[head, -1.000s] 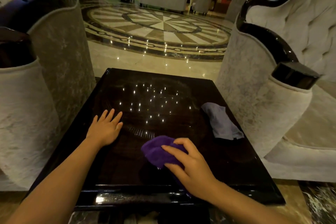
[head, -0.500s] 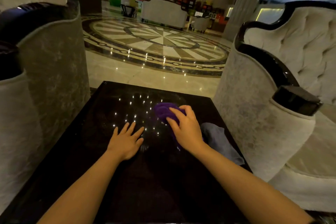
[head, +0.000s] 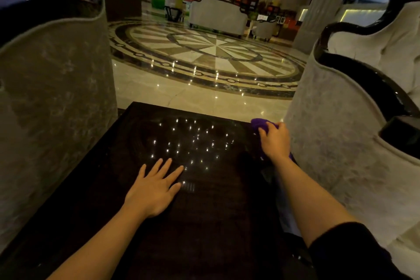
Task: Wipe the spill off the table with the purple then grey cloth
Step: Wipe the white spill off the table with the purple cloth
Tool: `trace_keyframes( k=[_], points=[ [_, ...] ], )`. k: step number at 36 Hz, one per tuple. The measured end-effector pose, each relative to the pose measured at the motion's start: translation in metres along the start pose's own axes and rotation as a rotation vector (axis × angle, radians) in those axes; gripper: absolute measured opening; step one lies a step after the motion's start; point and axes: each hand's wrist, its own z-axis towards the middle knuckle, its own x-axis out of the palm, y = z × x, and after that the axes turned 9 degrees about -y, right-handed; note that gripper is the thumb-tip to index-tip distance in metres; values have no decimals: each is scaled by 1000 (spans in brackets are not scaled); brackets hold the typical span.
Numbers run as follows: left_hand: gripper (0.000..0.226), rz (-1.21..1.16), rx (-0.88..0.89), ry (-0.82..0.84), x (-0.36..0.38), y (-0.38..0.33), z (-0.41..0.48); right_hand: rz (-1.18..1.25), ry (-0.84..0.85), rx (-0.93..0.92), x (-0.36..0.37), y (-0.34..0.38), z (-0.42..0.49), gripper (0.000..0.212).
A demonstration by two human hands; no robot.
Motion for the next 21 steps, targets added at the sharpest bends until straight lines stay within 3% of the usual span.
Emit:
trace_keyframes(
  k=[4, 12, 21],
  points=[
    [52, -12, -6, -1, 0, 0, 0, -87, 47, 63, 18, -24, 11, 40],
    [53, -9, -17, -6, -1, 0, -1, -191, 378, 119, 40, -53, 21, 51],
    [52, -12, -27, 5, -4, -2, -1, -29, 384, 116, 24, -60, 12, 68]
  ],
)
